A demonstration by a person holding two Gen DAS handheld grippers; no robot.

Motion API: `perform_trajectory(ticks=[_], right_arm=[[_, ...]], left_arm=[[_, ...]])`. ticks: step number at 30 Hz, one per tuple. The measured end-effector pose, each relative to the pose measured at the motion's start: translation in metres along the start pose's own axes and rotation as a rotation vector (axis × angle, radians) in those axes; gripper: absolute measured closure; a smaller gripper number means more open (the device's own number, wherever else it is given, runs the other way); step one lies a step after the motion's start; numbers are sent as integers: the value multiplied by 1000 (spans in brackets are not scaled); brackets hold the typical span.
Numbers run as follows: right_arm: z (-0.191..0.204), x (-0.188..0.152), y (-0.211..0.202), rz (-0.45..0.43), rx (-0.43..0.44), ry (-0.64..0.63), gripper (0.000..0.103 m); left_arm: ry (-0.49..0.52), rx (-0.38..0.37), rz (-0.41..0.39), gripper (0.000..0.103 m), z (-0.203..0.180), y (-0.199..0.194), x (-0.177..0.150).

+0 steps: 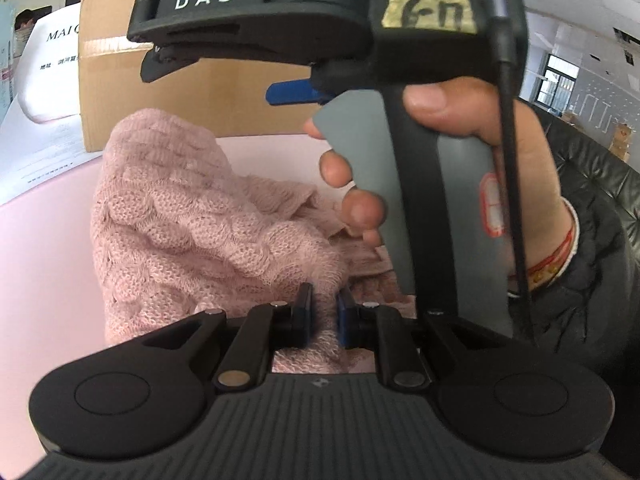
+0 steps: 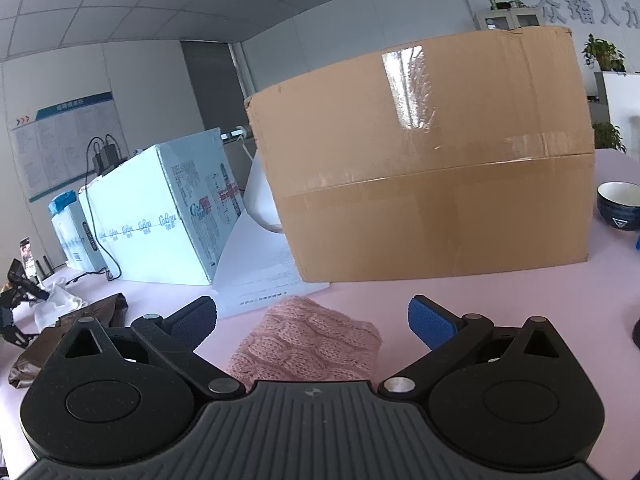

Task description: Fold clothes

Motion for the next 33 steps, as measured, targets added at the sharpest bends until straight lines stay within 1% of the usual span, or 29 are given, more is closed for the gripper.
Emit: perform_trajectory(ticks=[1,2,4,7,8,9,10,11,12,15,18,19,21,23,25,26,28,29,32,33], right_arm=[[1,-1,1,17,26,7,0],[2,-1,2,38,70,25,0],[1,-1,3,62,115,42,0],[2,0,4,106,165,37,1],[2,1,4,115,173,34,2],[3,2,4,133,190,26,2],[3,3,3,132,191,16,2],[3,5,2,131,192,7,2],[3,5,0,126,188,-5,2],[3,6,0,118,178,-15,2],[5,2,3,140,210,3,2],[7,-1,5,162,241,20,2],[9,-4,8,189,284,42,2],[12,-7,8,214,326,66,2],[14,-7,10,232,359,83,2],[15,-7,10,245,380,94,2],[20,-12,13,311,458,121,2],[21,-13,15,324,464,125,2],[21,-23,25,377,394,94,1],[18,-27,31,388,337,76,1]], left_arm=[[0,10,-1,90,1,1,0],[2,18,-2,89,2,2,-1],[13,26,-6,88,2,3,-2],[43,33,-17,80,-1,1,-2],[50,33,-24,70,-2,-1,-2],[56,33,-30,56,-3,-4,-1],[61,33,-40,48,-3,-7,0],[64,39,-71,33,-3,-14,4],[63,48,-111,24,-1,-23,8],[62,77,-227,23,6,-50,18],[69,120,-292,21,15,-67,22],[66,129,-296,21,18,-68,21],[30,126,-243,21,26,-59,15],[4,92,-166,21,34,-44,6],[7,55,-111,21,35,-30,0],[17,49,-98,21,34,-26,-2],[40,42,-83,21,30,-22,-6],[56,33,-75,21,28,-21,-8],[109,0,-54,21,21,-17,-12],[123,-5,-52,21,18,-15,-12]])
Point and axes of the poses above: each gripper's, at about its wrist camera, not at the fingertips, and y roughly the way its jaws point, z to its left, x to its top, the point moved 7 cm from there along y, roughly the way its jaws point, and after that the axes turned 1 degree about -y, right-handed, at the moved point
